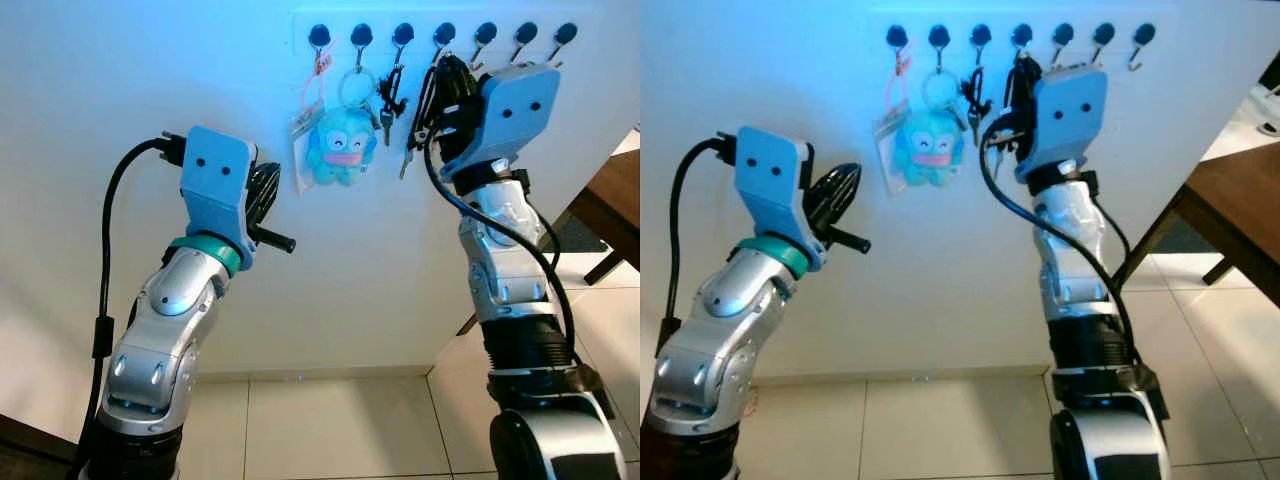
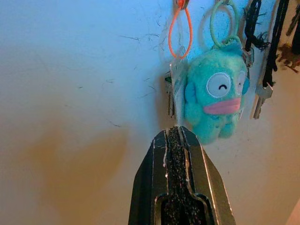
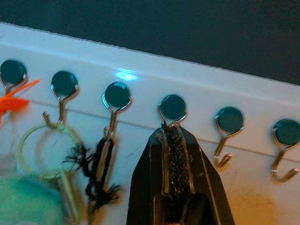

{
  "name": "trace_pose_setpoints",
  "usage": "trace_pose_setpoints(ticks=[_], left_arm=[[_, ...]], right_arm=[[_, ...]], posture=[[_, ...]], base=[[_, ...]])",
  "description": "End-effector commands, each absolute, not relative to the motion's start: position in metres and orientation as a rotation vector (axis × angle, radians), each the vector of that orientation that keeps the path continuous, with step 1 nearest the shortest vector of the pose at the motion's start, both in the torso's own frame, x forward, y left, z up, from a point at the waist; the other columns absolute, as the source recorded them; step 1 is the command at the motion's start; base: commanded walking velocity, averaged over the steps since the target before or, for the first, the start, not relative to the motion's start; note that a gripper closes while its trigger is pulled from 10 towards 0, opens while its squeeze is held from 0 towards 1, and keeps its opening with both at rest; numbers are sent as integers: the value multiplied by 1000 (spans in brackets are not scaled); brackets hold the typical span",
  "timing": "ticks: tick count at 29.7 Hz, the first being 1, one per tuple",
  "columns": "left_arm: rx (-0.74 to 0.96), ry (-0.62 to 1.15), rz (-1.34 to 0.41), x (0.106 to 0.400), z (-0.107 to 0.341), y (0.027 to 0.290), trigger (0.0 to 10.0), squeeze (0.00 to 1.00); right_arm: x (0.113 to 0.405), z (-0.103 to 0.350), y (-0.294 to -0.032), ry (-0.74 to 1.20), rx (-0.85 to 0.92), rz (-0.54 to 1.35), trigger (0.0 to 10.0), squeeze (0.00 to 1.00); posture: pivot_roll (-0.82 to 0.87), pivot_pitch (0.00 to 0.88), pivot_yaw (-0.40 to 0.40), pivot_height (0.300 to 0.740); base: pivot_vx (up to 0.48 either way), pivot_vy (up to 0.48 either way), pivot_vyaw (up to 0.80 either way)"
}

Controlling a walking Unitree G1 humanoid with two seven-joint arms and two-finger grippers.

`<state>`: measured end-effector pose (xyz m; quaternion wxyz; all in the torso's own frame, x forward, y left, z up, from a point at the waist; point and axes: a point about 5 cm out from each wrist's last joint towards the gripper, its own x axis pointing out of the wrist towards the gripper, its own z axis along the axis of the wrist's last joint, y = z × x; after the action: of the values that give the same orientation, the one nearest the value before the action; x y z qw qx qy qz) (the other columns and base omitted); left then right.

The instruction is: Hang keys on a hook

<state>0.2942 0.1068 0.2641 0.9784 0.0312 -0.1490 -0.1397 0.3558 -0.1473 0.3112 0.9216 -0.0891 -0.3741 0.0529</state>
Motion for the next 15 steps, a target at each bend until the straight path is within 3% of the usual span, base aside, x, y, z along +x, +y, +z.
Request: trace_pose_setpoints(ticks=[1, 15], left_arm=[[61, -299, -283, 292, 264, 107, 10000, 0], [62, -297, -304, 294, 265, 104, 10000, 0]], right_arm=[[346, 312, -157, -823, -170, 39, 10000, 0], [346, 303, -181, -781, -188, -64, 10000, 0]], posture=[[-8, 75, 94, 740], [-19, 78, 112, 740]], base=[[0, 0, 0], [0, 0, 0]])
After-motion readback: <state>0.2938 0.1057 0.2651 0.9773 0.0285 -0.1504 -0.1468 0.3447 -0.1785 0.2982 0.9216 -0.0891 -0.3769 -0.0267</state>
